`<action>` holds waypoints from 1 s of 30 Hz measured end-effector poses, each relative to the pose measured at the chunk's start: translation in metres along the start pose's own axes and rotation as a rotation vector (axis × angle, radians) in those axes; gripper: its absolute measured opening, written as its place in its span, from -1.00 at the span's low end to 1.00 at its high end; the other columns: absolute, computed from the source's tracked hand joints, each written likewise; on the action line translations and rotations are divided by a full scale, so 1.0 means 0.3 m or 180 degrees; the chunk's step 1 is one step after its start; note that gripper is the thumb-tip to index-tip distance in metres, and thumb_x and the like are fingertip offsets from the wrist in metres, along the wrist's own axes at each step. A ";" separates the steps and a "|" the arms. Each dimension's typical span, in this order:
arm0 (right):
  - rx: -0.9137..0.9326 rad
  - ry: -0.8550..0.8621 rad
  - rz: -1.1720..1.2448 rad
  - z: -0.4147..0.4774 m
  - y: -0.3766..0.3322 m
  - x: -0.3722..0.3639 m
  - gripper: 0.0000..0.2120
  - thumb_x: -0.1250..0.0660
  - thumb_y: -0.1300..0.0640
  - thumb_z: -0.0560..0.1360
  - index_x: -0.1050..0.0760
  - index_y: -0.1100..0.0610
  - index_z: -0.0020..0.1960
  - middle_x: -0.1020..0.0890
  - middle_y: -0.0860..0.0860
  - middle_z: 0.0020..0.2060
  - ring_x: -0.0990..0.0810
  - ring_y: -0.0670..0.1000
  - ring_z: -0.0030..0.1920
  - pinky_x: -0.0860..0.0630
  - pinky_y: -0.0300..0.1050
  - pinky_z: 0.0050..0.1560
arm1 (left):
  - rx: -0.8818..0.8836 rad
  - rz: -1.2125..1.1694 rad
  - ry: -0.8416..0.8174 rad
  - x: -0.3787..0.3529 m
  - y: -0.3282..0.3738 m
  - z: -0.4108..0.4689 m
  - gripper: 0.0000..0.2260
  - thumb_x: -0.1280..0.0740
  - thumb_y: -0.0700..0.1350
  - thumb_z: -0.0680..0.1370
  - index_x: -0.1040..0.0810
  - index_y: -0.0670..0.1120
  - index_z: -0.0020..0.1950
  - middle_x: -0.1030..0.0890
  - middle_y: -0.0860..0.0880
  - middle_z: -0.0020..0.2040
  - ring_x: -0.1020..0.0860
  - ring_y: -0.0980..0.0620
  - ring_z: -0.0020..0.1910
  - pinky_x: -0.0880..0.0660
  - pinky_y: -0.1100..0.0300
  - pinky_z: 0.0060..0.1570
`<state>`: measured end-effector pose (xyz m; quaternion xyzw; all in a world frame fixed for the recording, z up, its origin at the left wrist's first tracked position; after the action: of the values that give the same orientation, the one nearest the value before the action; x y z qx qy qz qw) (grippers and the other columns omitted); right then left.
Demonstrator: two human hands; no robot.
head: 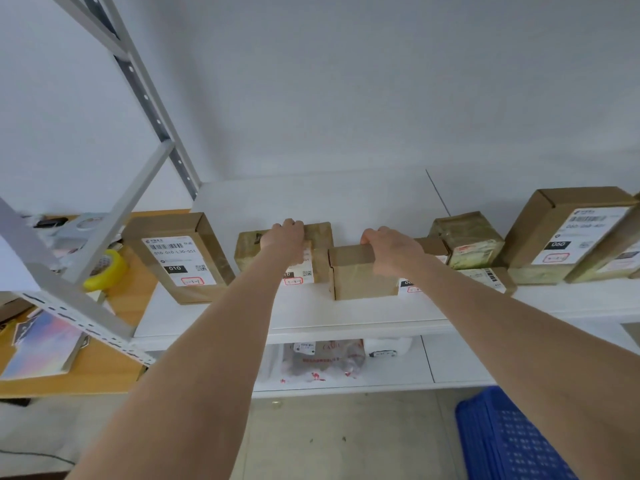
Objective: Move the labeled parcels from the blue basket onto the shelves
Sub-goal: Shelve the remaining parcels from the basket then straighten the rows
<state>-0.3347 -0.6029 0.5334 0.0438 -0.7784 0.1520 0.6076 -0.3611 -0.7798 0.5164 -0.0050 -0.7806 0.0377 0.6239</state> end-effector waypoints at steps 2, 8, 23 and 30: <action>0.0037 -0.0005 0.0007 -0.008 -0.011 0.002 -0.54 -0.20 0.34 0.47 -0.33 0.07 0.33 -0.44 0.10 0.16 -0.47 0.13 0.15 -0.36 -0.05 0.10 | 0.0004 -0.0062 -0.0041 0.003 -0.035 -0.017 -0.46 -0.37 -0.19 0.48 -0.24 -0.14 0.40 -0.35 -0.08 0.30 -0.40 -0.13 0.23 -0.41 0.12 -0.07; -0.0039 0.0047 -0.0010 -0.025 -0.008 0.002 -0.55 -0.18 0.34 0.48 -0.33 0.08 0.34 -0.43 0.10 0.17 -0.46 0.13 0.15 -0.37 -0.01 0.16 | 0.0088 -0.0121 0.0008 0.016 -0.066 -0.069 -0.44 -0.38 -0.22 0.47 -0.23 -0.16 0.40 -0.35 -0.09 0.29 -0.43 -0.14 0.21 -0.42 0.11 -0.09; -0.0412 0.0611 -0.0122 0.015 -0.020 -0.023 -0.32 -0.27 0.34 0.42 -0.17 0.01 0.46 -0.27 0.08 0.39 -0.19 0.14 0.43 -0.17 0.15 0.42 | 0.0036 0.0439 -0.0216 0.001 -0.019 -0.102 -0.30 -0.44 -0.14 0.42 -0.16 -0.08 0.47 -0.33 -0.06 0.37 -0.30 -0.12 0.35 -0.42 0.06 0.03; -0.0401 0.0665 0.0160 0.001 -0.039 -0.023 -0.39 -0.24 0.37 0.41 -0.27 -0.05 0.38 -0.37 0.03 0.31 -0.23 0.13 0.40 -0.11 0.23 0.43 | -0.0159 0.0116 -0.0239 -0.012 0.049 -0.103 -0.40 -0.39 -0.09 0.46 -0.23 -0.02 0.45 -0.31 -0.03 0.37 -0.33 -0.11 0.32 -0.40 0.05 -0.06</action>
<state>-0.3303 -0.6148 0.5290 -0.0301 -0.7196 0.1218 0.6829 -0.3308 -0.7637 0.5186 -0.0334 -0.8040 0.0297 0.5930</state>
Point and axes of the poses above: each hand's wrist, its own z-axis towards the middle knuckle, its own x-axis out of the back of the hand, y = z × x, the point moved 9 cm from there along z, towards the middle knuckle
